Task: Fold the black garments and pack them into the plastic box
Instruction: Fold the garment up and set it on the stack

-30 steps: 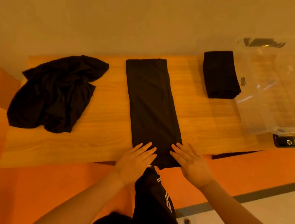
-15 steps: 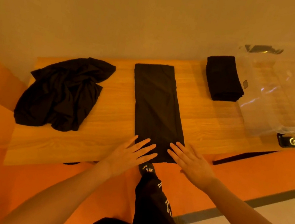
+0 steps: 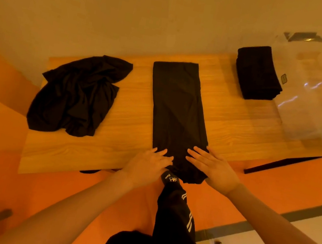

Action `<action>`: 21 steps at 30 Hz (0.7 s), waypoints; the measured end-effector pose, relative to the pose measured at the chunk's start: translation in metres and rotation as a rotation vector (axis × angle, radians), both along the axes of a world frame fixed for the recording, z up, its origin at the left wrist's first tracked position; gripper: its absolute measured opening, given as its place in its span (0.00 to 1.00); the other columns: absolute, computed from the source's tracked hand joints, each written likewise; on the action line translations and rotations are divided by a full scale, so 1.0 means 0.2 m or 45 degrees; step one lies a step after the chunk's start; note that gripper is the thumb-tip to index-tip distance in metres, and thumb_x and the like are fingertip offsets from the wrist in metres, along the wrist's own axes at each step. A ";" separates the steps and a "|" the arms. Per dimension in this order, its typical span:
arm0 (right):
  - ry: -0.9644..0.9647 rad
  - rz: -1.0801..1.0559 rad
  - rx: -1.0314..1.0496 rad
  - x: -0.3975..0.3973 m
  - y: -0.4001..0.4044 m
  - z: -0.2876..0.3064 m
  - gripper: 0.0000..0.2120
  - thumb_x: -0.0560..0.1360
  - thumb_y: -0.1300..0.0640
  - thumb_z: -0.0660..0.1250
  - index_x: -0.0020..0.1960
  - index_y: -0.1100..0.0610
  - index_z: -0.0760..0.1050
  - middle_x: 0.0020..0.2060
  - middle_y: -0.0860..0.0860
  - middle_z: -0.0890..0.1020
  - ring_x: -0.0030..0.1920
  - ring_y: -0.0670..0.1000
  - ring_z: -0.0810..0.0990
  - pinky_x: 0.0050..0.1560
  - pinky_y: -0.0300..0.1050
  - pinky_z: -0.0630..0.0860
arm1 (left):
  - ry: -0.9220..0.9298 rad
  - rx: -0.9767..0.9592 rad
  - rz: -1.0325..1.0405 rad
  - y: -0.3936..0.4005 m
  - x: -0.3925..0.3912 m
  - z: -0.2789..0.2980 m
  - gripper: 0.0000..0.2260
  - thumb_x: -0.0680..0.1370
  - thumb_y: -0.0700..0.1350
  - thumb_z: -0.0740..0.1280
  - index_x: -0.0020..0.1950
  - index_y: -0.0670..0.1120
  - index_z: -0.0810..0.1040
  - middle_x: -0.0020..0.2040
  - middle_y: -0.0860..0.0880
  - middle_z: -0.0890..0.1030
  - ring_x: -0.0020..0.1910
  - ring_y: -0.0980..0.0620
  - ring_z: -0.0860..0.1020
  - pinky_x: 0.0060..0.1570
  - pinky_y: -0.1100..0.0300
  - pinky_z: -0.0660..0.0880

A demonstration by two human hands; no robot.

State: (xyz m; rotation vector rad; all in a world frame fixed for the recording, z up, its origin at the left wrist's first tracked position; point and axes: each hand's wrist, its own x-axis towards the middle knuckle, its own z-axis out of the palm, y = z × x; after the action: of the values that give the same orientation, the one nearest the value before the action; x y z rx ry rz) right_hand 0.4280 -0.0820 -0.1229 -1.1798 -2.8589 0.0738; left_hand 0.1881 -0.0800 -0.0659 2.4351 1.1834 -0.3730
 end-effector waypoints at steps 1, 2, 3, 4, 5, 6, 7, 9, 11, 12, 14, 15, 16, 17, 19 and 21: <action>0.126 -0.060 -0.100 0.00 -0.01 0.01 0.37 0.55 0.70 0.75 0.63 0.55 0.73 0.63 0.54 0.76 0.66 0.54 0.71 0.69 0.58 0.64 | -0.149 -0.154 0.248 -0.01 0.00 0.04 0.18 0.82 0.46 0.53 0.72 0.47 0.65 0.73 0.48 0.65 0.72 0.48 0.61 0.69 0.57 0.59; 0.287 -0.156 -0.257 -0.01 -0.03 0.04 0.33 0.59 0.72 0.73 0.62 0.55 0.75 0.61 0.54 0.78 0.66 0.54 0.70 0.66 0.60 0.68 | -0.310 -0.293 0.488 -0.02 0.01 0.09 0.16 0.82 0.46 0.55 0.68 0.44 0.70 0.67 0.44 0.72 0.67 0.46 0.69 0.63 0.55 0.66; 0.459 -0.305 -0.454 -0.01 -0.04 0.09 0.27 0.64 0.72 0.70 0.60 0.54 0.77 0.60 0.54 0.78 0.66 0.53 0.71 0.64 0.58 0.70 | -0.495 -0.400 0.690 -0.02 0.00 0.13 0.14 0.81 0.45 0.57 0.61 0.41 0.75 0.57 0.41 0.79 0.57 0.45 0.76 0.55 0.54 0.71; 0.611 -0.474 -0.655 -0.03 -0.04 0.15 0.22 0.69 0.71 0.67 0.59 0.54 0.77 0.57 0.54 0.79 0.64 0.51 0.74 0.62 0.51 0.73 | -0.662 -0.457 0.844 -0.01 -0.01 0.17 0.10 0.80 0.44 0.59 0.51 0.42 0.79 0.45 0.43 0.81 0.45 0.50 0.79 0.45 0.57 0.73; 0.724 -0.632 -0.838 -0.04 -0.02 0.23 0.17 0.72 0.69 0.66 0.57 0.54 0.78 0.51 0.52 0.81 0.57 0.46 0.77 0.57 0.43 0.75 | -0.766 -0.461 0.948 0.00 -0.02 0.21 0.11 0.80 0.42 0.59 0.40 0.45 0.77 0.34 0.49 0.78 0.35 0.58 0.77 0.35 0.64 0.72; 0.849 -0.734 -0.989 -0.06 -0.01 0.30 0.12 0.74 0.66 0.65 0.54 0.55 0.79 0.46 0.50 0.81 0.49 0.42 0.79 0.51 0.39 0.76 | -0.827 -0.469 1.035 0.02 -0.02 0.24 0.14 0.80 0.42 0.59 0.34 0.48 0.72 0.28 0.54 0.72 0.28 0.61 0.72 0.29 0.70 0.67; 0.990 -0.797 -1.087 -0.07 0.01 0.35 0.08 0.75 0.64 0.65 0.50 0.55 0.79 0.41 0.48 0.81 0.44 0.41 0.80 0.46 0.38 0.76 | -0.861 -0.481 1.105 0.05 -0.03 0.26 0.17 0.80 0.42 0.59 0.31 0.49 0.67 0.26 0.56 0.67 0.24 0.61 0.68 0.26 0.71 0.64; 1.207 -0.912 -1.193 -0.09 0.08 0.43 0.07 0.77 0.60 0.62 0.44 0.56 0.78 0.37 0.48 0.81 0.40 0.41 0.80 0.43 0.38 0.76 | -0.921 -0.504 1.219 0.11 -0.02 0.30 0.19 0.80 0.44 0.59 0.29 0.48 0.62 0.25 0.54 0.64 0.21 0.61 0.66 0.22 0.71 0.61; 1.422 -1.053 -1.324 -0.10 0.16 0.45 0.12 0.79 0.55 0.58 0.47 0.58 0.78 0.43 0.51 0.82 0.47 0.45 0.81 0.46 0.37 0.76 | -1.003 -0.569 1.320 0.19 -0.02 0.33 0.19 0.80 0.45 0.58 0.29 0.47 0.62 0.22 0.55 0.66 0.18 0.63 0.67 0.21 0.72 0.61; 1.522 -1.106 -1.422 -0.11 0.21 0.45 0.13 0.79 0.53 0.56 0.50 0.57 0.78 0.46 0.51 0.82 0.51 0.47 0.81 0.47 0.38 0.76 | -1.050 -0.605 1.381 0.23 -0.01 0.34 0.18 0.81 0.45 0.58 0.30 0.47 0.63 0.20 0.55 0.67 0.18 0.64 0.68 0.21 0.72 0.62; 1.564 -1.087 -1.584 -0.14 0.32 0.44 0.10 0.77 0.53 0.59 0.55 0.52 0.76 0.51 0.48 0.81 0.54 0.47 0.79 0.49 0.39 0.77 | -1.129 -0.661 1.501 0.34 0.00 0.33 0.17 0.81 0.47 0.58 0.31 0.47 0.65 0.24 0.55 0.69 0.21 0.62 0.70 0.23 0.71 0.63; 1.487 -1.037 -1.622 -0.15 0.37 0.43 0.10 0.75 0.56 0.63 0.56 0.50 0.74 0.53 0.47 0.80 0.55 0.47 0.78 0.49 0.40 0.77 | -1.146 -0.671 1.543 0.39 0.01 0.32 0.17 0.81 0.48 0.58 0.32 0.47 0.65 0.26 0.53 0.68 0.23 0.60 0.69 0.25 0.69 0.63; 1.412 -1.010 -1.631 -0.17 0.42 0.43 0.14 0.74 0.59 0.66 0.58 0.49 0.73 0.53 0.45 0.79 0.56 0.46 0.78 0.50 0.39 0.77 | -1.143 -0.669 1.575 0.44 0.02 0.31 0.17 0.80 0.49 0.58 0.32 0.47 0.65 0.27 0.52 0.67 0.24 0.60 0.68 0.26 0.68 0.63; 1.362 -1.016 -1.595 -0.19 0.48 0.43 0.17 0.72 0.62 0.68 0.59 0.49 0.72 0.52 0.44 0.79 0.55 0.46 0.77 0.50 0.39 0.76 | -1.129 -0.657 1.604 0.50 0.02 0.29 0.17 0.80 0.49 0.59 0.32 0.47 0.64 0.28 0.52 0.67 0.23 0.60 0.67 0.25 0.68 0.63; 1.365 -1.127 -1.462 -0.20 0.61 0.41 0.17 0.72 0.64 0.68 0.58 0.51 0.73 0.49 0.44 0.79 0.53 0.46 0.78 0.48 0.37 0.75 | -1.089 -0.610 1.646 0.61 0.02 0.26 0.17 0.80 0.48 0.60 0.31 0.47 0.65 0.27 0.52 0.67 0.21 0.61 0.68 0.23 0.70 0.63; 1.426 -1.247 -1.403 -0.21 0.74 0.40 0.09 0.75 0.61 0.65 0.55 0.52 0.76 0.47 0.45 0.80 0.52 0.47 0.79 0.48 0.39 0.75 | -1.050 -0.560 1.655 0.73 0.01 0.22 0.16 0.79 0.47 0.61 0.32 0.47 0.68 0.28 0.52 0.69 0.24 0.61 0.70 0.26 0.70 0.65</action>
State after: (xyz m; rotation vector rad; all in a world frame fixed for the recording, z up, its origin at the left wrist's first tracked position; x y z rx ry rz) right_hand 0.3865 0.0660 -0.0438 -1.6533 -0.9905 1.6754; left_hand 0.1903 0.0656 -0.0221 0.8764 1.6638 0.6256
